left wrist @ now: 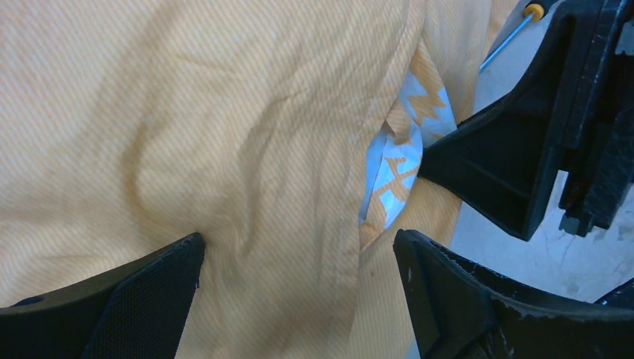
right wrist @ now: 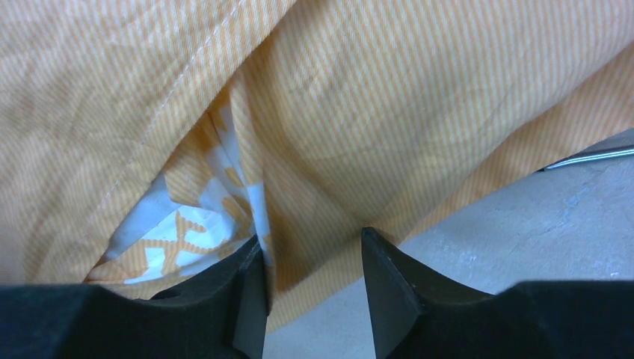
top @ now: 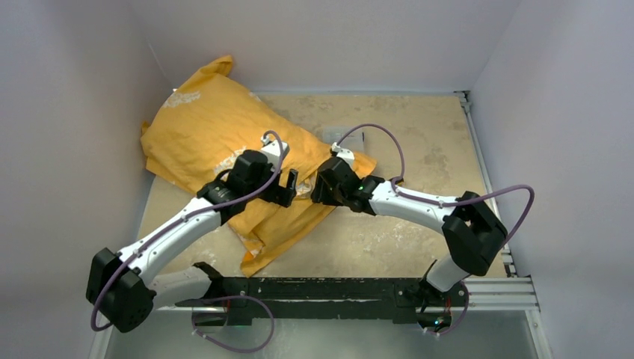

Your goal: Remove the pillowcase from the pillow

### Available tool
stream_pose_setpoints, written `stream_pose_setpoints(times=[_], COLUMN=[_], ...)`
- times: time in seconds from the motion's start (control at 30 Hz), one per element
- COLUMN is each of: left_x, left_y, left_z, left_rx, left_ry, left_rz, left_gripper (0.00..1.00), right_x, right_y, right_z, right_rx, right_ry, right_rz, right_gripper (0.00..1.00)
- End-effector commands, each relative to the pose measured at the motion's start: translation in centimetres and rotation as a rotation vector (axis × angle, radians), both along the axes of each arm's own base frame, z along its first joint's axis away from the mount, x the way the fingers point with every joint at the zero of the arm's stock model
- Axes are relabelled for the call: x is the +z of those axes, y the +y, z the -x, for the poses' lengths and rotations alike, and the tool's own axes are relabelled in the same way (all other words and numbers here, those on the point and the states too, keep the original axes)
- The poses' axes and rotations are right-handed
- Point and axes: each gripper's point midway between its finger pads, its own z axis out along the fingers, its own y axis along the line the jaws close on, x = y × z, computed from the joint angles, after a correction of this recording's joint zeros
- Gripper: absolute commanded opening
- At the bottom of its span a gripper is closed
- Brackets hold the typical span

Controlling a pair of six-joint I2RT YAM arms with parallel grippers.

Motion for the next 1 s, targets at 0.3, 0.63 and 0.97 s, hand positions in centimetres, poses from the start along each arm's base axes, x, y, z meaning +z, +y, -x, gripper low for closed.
stream_pose_setpoints(times=[0.3,0.63,0.97], left_x=[1.7,-1.8,0.0], left_y=[-1.7,-0.8,4.1], left_z=[-3.9,-3.7,-4.4], left_rx=[0.056,0.049,0.249], left_ry=[-0.016,0.012,-0.1], left_rz=[-0.136,-0.21,-0.335], left_gripper=[0.99,0.99,0.55], right_x=[-1.2,-0.7,1.7], right_y=[-2.0,-1.5,-1.4], right_z=[1.1,0.7,-0.9], right_rx=[-0.015,0.001,-0.05], right_ry=[0.004,-0.018,-0.086], right_rz=[0.03,0.012,0.007], right_gripper=[0.47,0.48,0.49])
